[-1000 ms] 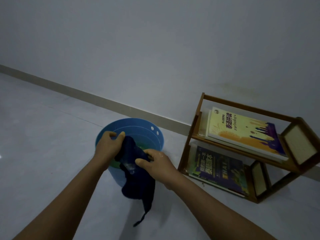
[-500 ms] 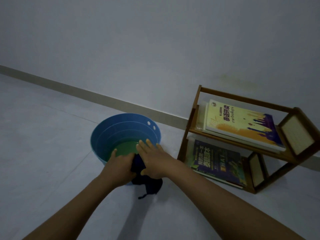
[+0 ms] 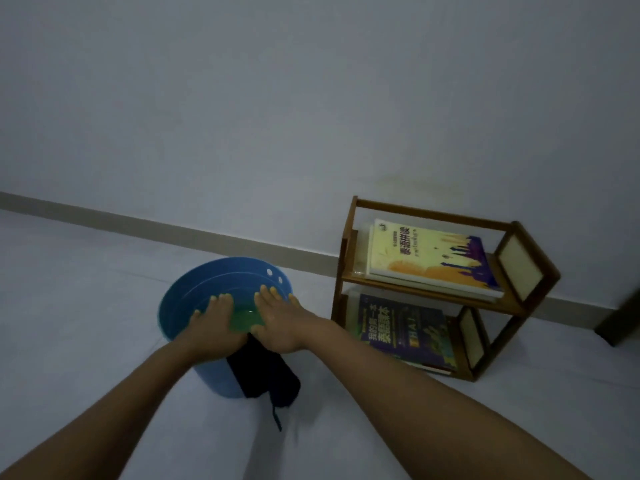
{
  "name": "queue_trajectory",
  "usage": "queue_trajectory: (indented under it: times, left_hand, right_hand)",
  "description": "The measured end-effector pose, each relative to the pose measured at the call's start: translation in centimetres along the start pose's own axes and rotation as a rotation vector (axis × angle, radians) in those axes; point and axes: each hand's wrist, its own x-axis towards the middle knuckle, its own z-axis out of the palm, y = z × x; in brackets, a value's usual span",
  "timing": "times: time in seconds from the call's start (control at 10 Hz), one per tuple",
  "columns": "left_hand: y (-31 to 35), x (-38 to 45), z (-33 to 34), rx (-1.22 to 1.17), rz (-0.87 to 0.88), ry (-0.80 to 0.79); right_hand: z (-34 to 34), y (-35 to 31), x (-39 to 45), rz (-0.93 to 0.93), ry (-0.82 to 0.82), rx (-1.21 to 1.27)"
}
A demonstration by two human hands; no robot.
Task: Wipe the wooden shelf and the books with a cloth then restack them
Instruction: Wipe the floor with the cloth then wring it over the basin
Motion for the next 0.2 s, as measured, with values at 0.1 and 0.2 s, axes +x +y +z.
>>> queue_trajectory:
  times: [0.1, 0.2]
  left_hand:
    - [1.3, 0.0, -3.5, 0.190, 0.004, 0.048]
    - [3.1, -0.5, -5.8, 0.263, 0.034, 0.094]
  right_hand:
    - [-2.9, -0.5, -0.6, 0.036, 0.033, -0.075]
    - [-5.1, -0.5, -2.0, 0.053, 0.107, -0.110]
